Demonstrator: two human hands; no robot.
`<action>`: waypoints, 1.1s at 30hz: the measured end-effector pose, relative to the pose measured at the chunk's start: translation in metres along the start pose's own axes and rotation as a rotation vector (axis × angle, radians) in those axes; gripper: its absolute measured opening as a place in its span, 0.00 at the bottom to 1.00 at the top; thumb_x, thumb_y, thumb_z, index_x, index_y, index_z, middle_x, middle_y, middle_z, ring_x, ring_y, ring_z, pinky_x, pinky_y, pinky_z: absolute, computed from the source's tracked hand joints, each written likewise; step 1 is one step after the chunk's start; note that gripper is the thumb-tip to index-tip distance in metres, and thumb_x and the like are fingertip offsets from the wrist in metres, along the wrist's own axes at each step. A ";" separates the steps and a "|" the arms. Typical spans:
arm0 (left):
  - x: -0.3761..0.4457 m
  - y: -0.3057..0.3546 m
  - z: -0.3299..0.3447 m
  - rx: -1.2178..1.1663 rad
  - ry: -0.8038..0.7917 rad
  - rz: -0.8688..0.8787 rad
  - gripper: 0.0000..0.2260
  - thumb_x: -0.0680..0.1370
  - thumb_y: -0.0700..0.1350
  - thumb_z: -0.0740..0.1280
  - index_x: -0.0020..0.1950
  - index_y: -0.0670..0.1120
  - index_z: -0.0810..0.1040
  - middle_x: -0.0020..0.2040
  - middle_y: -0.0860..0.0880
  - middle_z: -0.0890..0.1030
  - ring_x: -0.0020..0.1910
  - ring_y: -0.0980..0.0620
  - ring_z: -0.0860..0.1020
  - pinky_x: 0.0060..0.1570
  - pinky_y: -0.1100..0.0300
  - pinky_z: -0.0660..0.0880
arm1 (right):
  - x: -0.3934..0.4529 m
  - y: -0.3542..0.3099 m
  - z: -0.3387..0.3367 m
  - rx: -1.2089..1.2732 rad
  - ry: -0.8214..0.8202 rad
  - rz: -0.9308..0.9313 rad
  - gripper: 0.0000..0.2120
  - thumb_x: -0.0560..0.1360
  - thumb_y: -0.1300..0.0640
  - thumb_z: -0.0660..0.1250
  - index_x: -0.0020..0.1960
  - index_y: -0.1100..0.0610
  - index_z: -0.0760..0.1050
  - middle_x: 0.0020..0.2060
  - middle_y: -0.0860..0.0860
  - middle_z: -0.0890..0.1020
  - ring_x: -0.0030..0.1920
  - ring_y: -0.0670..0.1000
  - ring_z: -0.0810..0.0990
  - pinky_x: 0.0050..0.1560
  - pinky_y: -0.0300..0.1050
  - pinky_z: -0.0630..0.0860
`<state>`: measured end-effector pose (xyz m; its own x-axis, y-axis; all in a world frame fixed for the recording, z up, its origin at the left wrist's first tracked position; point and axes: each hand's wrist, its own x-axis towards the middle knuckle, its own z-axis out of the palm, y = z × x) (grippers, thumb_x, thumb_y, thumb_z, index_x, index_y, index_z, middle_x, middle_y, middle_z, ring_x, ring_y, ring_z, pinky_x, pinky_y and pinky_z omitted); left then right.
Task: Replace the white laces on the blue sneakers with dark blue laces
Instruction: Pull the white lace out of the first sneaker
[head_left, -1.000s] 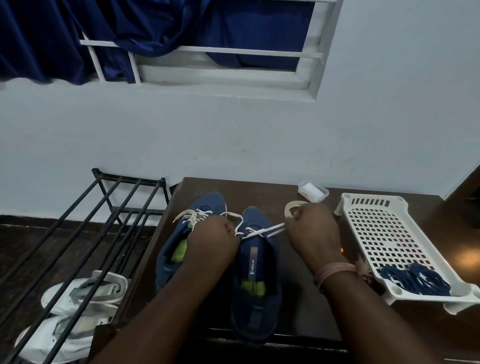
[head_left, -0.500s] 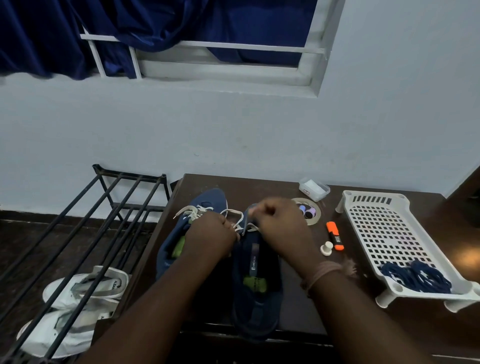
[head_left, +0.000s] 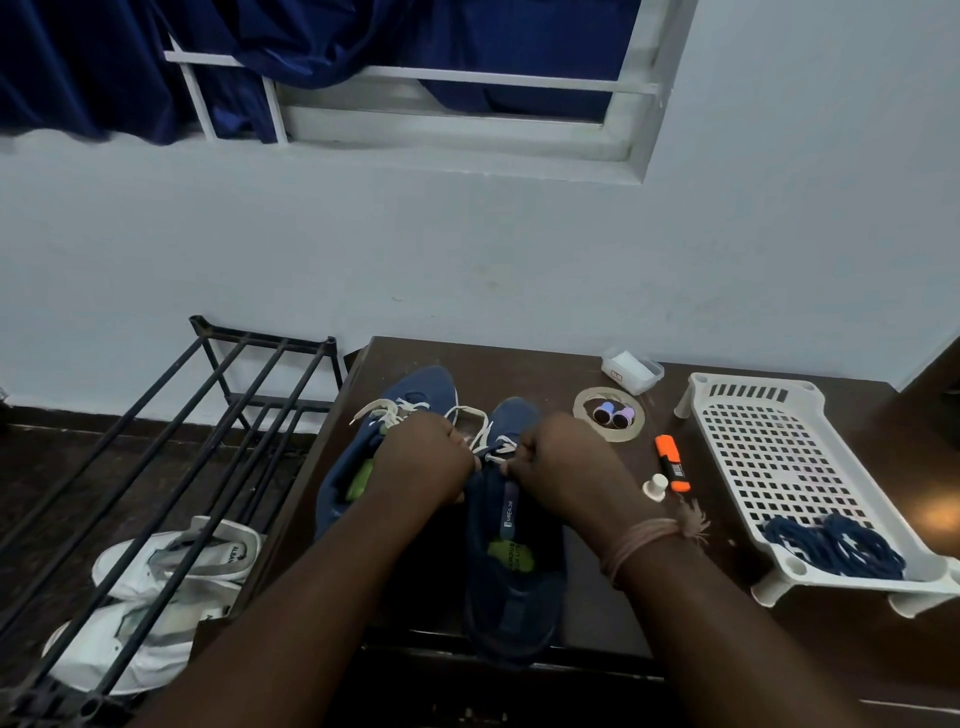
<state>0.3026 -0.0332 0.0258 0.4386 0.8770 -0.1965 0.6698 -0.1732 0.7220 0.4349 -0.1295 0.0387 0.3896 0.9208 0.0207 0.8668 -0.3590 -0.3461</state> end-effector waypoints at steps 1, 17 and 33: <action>0.000 0.000 0.000 -0.002 0.001 -0.001 0.05 0.75 0.42 0.69 0.46 0.41 0.83 0.41 0.44 0.85 0.38 0.47 0.86 0.39 0.50 0.84 | 0.001 -0.002 -0.004 0.086 0.029 -0.002 0.20 0.74 0.56 0.68 0.28 0.56 0.64 0.25 0.48 0.67 0.28 0.49 0.69 0.29 0.40 0.62; -0.008 0.004 0.017 0.097 0.061 0.309 0.04 0.76 0.46 0.70 0.46 0.48 0.84 0.43 0.51 0.84 0.44 0.52 0.80 0.48 0.54 0.77 | -0.011 0.006 -0.002 0.064 -0.052 0.259 0.20 0.70 0.41 0.72 0.51 0.55 0.74 0.48 0.52 0.79 0.52 0.55 0.78 0.48 0.46 0.73; 0.001 0.018 0.041 0.785 0.066 0.634 0.17 0.76 0.46 0.67 0.65 0.57 0.75 0.61 0.48 0.72 0.59 0.44 0.72 0.54 0.52 0.69 | -0.002 0.038 0.002 0.419 -0.144 0.498 0.08 0.71 0.53 0.72 0.45 0.56 0.75 0.53 0.58 0.82 0.54 0.59 0.82 0.31 0.39 0.69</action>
<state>0.3397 -0.0537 0.0111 0.8323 0.5398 0.1260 0.5400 -0.8409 0.0356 0.4667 -0.1451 0.0232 0.6418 0.6816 -0.3514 0.3880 -0.6839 -0.6178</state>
